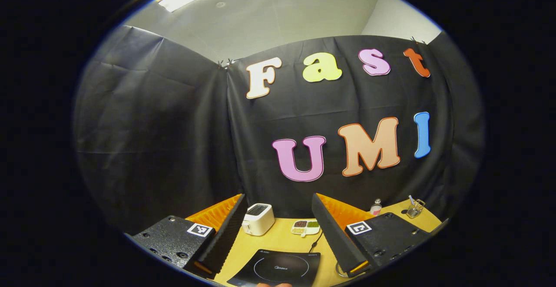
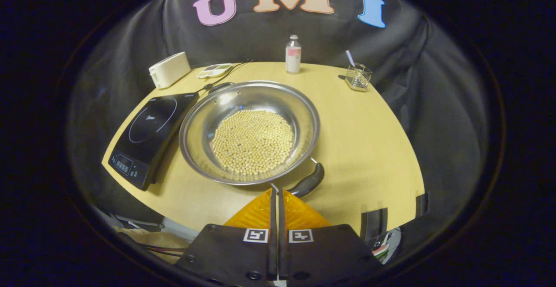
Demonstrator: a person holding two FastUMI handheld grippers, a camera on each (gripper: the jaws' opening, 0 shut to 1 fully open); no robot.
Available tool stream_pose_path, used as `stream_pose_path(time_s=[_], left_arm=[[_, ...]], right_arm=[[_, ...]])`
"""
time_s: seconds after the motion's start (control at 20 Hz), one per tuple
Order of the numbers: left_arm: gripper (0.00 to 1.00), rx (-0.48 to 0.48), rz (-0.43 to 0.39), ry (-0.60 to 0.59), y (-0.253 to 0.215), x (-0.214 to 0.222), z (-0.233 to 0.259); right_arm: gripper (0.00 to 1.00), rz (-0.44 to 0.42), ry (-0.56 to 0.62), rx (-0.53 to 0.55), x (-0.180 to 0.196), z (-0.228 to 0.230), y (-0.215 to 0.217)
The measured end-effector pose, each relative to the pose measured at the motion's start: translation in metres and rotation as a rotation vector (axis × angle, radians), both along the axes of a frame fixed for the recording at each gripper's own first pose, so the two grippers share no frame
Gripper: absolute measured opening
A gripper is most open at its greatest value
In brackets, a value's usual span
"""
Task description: First push the handle of the pot to place it horizontally, then grasp the pot with both hands and set it on the induction cooktop.
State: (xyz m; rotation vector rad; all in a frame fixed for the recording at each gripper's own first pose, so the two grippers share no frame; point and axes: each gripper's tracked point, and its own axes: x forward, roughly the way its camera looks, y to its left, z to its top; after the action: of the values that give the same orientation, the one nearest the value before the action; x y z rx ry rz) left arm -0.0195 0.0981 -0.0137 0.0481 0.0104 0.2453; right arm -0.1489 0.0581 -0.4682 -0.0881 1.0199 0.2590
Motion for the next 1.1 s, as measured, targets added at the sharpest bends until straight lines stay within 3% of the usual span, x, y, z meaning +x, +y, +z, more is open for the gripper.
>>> stream_pose_path(time_s=[0.65, 1.1], left_arm=[[0.96, -0.005, 0.100, 0.020, 0.033, -0.008, -0.010], [0.99, -0.029, 0.164, 0.035, 0.047, -0.007, -0.022]], right_arm=[[0.03, 0.031, 0.121, -0.010, 0.002, -0.032, 0.005], [0.05, -0.027, 0.091, -0.077, 0.051, -0.036, -0.039]])
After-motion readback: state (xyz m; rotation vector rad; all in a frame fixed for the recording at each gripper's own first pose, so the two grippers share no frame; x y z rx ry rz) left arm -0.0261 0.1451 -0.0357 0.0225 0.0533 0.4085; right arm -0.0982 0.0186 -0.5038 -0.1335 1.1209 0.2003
